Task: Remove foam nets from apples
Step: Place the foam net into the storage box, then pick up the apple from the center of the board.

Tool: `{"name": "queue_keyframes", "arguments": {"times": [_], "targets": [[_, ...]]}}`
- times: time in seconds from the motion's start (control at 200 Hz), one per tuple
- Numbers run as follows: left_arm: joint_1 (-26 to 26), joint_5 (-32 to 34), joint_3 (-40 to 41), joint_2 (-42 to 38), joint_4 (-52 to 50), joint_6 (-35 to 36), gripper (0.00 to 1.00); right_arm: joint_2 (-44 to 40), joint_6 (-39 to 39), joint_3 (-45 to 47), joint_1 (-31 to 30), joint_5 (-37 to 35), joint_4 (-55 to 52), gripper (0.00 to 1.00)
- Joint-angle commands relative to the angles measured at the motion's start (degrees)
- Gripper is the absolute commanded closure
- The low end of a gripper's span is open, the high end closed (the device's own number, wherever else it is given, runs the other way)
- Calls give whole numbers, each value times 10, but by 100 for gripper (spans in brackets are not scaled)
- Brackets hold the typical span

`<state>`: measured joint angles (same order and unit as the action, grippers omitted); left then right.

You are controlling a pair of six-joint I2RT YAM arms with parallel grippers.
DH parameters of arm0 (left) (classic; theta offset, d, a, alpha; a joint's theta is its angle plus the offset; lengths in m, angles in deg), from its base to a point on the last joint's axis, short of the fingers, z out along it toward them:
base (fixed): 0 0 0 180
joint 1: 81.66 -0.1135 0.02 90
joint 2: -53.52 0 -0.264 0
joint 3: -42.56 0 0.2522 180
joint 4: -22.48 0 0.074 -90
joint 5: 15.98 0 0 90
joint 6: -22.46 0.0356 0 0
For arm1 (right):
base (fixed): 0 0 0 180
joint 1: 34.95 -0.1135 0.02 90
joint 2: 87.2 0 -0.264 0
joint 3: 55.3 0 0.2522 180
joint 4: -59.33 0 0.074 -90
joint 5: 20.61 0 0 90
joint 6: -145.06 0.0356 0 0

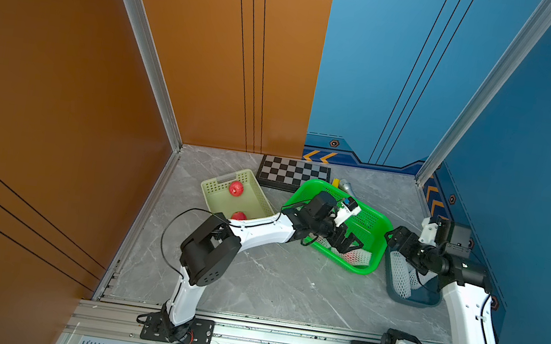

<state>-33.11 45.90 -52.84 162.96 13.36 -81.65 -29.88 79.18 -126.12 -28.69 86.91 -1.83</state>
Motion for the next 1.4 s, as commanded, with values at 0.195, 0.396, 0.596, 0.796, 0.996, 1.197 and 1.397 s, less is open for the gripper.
{"name": "queue_keyframes", "arguments": {"times": [0.195,0.396,0.596,0.796,0.996,1.197,1.397], "targets": [[-84,79,96,-179,-106,-40,2,176,-25,-47,-217,-107,107,10],[-155,94,139,-266,-181,-60,2,323,-93,-121,-289,-133,150,15],[-215,85,192,-360,-218,-76,2,452,-132,-207,-320,-151,151,23],[-256,93,221,-420,-251,-76,2,517,-146,-242,-340,-163,155,41],[-273,87,222,-431,-264,-76,2,522,-148,-233,-346,-157,165,72],[-274,83,218,-418,-264,-78,2,492,-152,-217,-342,-158,178,100],[-275,84,214,-416,-263,-77,2,414,-173,-192,-343,-176,190,100]]}}
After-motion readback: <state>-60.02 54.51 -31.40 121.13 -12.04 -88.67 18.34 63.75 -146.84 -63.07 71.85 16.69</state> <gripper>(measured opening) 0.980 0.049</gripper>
